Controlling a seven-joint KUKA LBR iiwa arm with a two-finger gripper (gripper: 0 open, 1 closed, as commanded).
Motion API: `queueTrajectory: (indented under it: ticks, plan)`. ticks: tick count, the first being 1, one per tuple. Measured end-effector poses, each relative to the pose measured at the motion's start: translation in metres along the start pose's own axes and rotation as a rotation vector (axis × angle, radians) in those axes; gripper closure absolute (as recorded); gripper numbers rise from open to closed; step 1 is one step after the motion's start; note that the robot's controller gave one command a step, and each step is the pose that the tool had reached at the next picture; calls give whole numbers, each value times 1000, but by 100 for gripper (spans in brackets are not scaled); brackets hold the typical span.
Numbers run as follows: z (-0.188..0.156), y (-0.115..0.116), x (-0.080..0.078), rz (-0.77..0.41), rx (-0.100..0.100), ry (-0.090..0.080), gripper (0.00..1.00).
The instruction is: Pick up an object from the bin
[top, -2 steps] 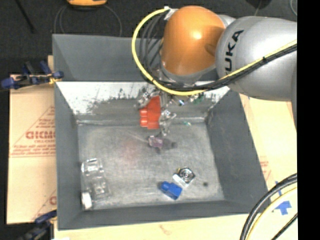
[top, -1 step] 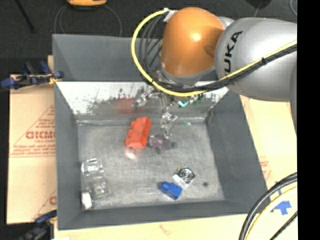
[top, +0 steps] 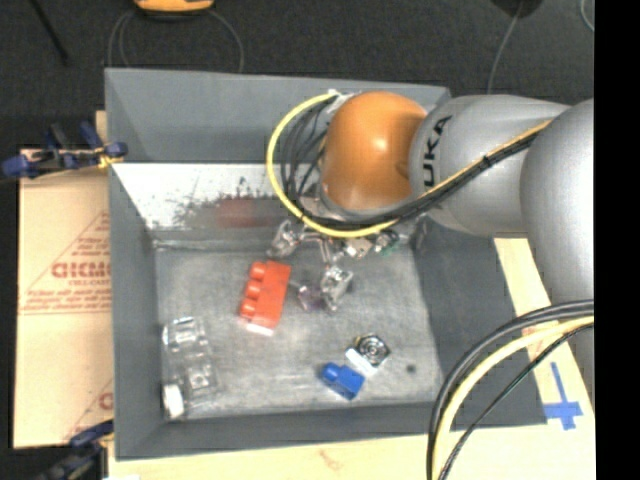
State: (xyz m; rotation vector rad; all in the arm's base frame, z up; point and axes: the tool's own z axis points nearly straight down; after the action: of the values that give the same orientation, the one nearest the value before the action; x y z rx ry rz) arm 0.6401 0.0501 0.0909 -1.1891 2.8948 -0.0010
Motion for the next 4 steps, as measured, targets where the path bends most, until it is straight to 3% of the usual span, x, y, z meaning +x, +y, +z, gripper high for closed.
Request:
queueTrajectory:
  ticks: [1, 2, 3, 4]
  plan:
    - [15, 24, -21, -429, 6, 0, 0]
    - [14, 25, -23, -426, 4, -4, 100]
    - [11, 94, -28, -234, -6, 3, 100]
    - [12, 92, -27, -232, -4, 3, 0]
